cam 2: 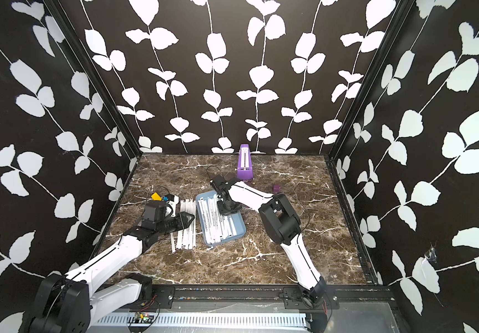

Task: Put the straws into the storage box
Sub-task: Place the straw in the storage box, then pick up the straw from the center of the board.

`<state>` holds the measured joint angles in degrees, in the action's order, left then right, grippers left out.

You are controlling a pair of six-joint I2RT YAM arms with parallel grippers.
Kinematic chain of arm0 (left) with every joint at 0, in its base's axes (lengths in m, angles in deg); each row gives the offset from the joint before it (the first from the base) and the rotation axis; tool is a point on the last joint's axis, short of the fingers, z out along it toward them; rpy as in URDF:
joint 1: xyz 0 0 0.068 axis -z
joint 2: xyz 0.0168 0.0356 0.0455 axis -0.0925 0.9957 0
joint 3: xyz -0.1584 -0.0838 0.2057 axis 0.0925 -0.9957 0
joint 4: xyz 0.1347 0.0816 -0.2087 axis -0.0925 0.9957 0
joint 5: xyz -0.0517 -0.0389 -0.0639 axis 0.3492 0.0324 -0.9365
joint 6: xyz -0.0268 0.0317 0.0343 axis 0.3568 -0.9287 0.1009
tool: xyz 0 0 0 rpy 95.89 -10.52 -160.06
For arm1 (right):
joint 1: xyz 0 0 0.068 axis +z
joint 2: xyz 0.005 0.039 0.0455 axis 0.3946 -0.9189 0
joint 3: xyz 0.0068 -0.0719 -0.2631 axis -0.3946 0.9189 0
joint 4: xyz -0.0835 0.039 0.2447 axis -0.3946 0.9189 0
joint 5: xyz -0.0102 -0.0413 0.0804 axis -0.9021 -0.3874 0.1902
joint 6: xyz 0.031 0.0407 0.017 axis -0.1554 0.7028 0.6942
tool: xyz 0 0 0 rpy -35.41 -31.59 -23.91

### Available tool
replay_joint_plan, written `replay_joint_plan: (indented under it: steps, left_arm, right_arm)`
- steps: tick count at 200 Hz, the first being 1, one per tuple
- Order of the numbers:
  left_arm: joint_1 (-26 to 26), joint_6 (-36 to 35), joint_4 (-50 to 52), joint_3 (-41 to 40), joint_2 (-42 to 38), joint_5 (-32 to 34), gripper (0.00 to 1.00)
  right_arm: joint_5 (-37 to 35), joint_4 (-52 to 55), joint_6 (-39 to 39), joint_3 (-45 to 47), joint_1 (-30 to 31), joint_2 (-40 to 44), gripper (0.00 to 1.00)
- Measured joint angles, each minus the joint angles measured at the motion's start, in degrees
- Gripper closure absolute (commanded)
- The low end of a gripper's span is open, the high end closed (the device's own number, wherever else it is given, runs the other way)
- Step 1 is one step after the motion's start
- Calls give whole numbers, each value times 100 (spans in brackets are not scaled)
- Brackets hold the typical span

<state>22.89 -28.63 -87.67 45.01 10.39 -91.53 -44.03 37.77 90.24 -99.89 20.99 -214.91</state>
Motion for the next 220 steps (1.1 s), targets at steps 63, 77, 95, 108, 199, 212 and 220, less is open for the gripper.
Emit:
replay_joint_plan:
  steps: [63,77,95,108,199,212,220]
  left_arm:
    - [0,2,-9,-4,-17,0,56]
    - [0,-11,81,4,-81,94,56]
    - [0,-142,490,125,-210,365,56]
    - [0,-289,942,354,-302,671,55]
    - [1272,-739,3176,2192,310,2664,25]
    - [1593,-570,3034,2192,538,2662,24]
    - [1779,-452,2920,2192,713,2660,24]
  right_arm:
    - [24,76,33,-83,0,-33,78]
    - [81,96,48,-83,-4,4,75]
    - [195,131,74,-66,-42,203,73]
    - [306,103,76,57,-81,570,73]
    - [-420,103,-732,2776,-1147,2896,82]
    - [-463,72,-796,2920,-1143,2758,82]
    - [-494,44,-815,2997,-1139,2682,82]
